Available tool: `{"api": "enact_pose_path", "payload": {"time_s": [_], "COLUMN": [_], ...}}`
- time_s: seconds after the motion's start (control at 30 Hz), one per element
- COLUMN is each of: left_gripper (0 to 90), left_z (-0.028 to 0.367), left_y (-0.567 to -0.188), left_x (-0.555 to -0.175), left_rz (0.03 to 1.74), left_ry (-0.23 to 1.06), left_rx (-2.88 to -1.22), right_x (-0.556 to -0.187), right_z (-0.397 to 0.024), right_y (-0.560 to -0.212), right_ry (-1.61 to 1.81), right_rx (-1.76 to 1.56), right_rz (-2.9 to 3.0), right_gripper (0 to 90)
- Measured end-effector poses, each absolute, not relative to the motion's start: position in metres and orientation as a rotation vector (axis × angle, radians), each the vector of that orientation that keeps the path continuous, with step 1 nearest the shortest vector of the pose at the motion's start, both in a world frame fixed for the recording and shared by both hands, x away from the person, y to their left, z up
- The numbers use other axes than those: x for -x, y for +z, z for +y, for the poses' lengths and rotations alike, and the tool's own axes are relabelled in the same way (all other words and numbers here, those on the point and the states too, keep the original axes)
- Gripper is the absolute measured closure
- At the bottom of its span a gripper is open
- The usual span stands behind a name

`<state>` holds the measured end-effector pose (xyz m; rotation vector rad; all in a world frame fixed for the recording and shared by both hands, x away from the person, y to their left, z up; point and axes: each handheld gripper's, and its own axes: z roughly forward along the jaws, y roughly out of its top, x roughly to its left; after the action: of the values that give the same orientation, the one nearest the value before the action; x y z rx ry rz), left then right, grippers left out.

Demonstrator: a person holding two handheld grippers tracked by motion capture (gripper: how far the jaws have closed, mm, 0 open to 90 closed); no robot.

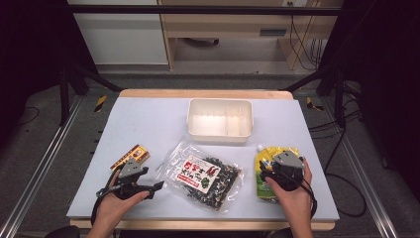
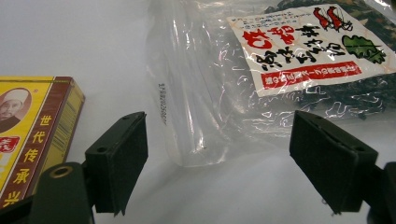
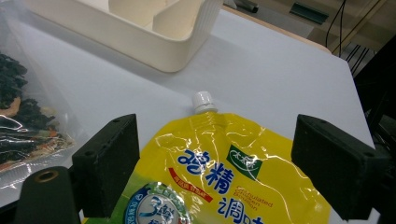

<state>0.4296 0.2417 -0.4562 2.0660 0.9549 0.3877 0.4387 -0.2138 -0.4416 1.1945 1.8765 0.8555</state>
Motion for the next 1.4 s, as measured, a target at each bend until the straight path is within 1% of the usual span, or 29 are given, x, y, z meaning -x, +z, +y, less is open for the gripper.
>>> {"api": "enact_pose_path", "payload": {"time_s": [0.23, 0.47, 0.57, 0.73, 0.9, 1.07, 1.17, 1.3, 1.4], "left_gripper": [25.8, 26.6, 27.9, 36.1, 46.4, 51.2, 55.5, 59.1, 59.7], "left_z": [0.24, 0.24, 0.242, 0.246, 0.25, 0.254, 0.258, 0.251, 0.247], "left_y": [-0.456, -0.455, -0.455, -0.454, -0.45, -0.446, -0.441, -0.436, -0.439], "left_x": [-0.428, -0.429, -0.43, -0.431, -0.438, -0.447, -0.453, -0.458, -0.461], "left_rz": [0.951, 0.94, 0.971, 0.99, 1.016, 1.054, 1.088, 1.098, 1.109], "left_ry": [0.378, 0.396, 0.393, 0.405, 0.384, 0.397, 0.349, 0.319, 0.316], "left_rx": [-2.084, -2.085, -2.067, -2.067, -2.065, -2.08, -2.052, -2.093, -2.138], "right_x": [-0.438, -0.438, -0.438, -0.438, -0.439, -0.439, -0.439, -0.439, -0.439], "right_z": [-0.211, -0.211, -0.209, -0.206, -0.205, -0.205, -0.205, -0.204, -0.203], "right_y": [-0.442, -0.443, -0.443, -0.443, -0.444, -0.444, -0.445, -0.445, -0.445], "right_ry": [0.842, 0.84, 0.837, 0.829, 0.822, 0.825, 0.82, 0.827, 0.826], "right_rx": [-1.179, -1.182, -1.182, -1.166, -1.166, -1.177, -1.169, -1.179, -1.181], "right_rz": [1.894, 1.895, 1.902, 1.917, 1.926, 1.924, 1.932, 1.931, 1.935], "right_gripper": [16.0, 16.1, 16.1, 16.1, 16.2, 16.3, 16.3, 16.3, 16.3]}}
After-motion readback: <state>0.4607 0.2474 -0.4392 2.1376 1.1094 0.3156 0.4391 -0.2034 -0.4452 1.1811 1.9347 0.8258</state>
